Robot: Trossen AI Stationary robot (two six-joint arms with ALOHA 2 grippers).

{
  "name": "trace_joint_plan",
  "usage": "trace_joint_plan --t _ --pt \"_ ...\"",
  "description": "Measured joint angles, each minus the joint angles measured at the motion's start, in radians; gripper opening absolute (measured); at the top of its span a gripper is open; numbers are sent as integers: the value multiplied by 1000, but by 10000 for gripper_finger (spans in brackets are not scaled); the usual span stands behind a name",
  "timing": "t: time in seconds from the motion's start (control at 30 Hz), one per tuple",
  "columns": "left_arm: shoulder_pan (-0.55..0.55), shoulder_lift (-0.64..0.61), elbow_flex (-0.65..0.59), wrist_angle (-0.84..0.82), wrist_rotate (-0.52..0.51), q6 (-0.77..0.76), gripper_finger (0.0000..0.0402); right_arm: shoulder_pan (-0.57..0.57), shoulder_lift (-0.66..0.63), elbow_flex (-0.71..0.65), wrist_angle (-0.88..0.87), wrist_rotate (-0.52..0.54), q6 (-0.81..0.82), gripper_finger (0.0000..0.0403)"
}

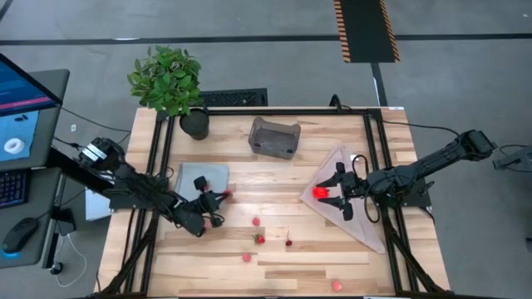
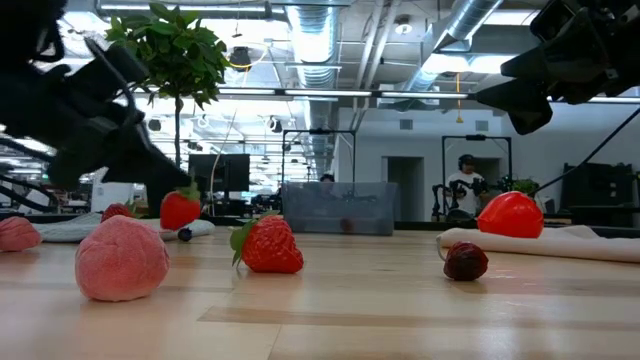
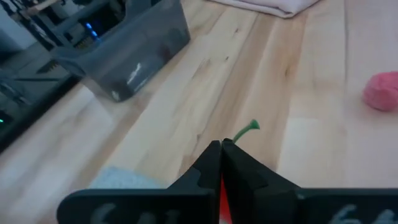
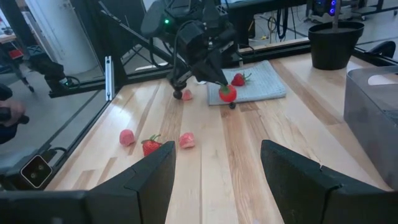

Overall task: Pick and placing Produce into tupperware
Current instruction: Put the strawberry into the black bin

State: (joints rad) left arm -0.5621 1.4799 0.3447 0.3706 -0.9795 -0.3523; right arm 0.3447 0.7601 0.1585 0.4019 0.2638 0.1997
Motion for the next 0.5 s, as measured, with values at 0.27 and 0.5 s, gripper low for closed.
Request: trace_joint_plan --t 0.27,0.5 --pt "133 0 72 51 56 211 0 0 0 0 0 0 0 260" --pt "272 -31 77 316 292 432 0 0 0 0 0 0 0 260"
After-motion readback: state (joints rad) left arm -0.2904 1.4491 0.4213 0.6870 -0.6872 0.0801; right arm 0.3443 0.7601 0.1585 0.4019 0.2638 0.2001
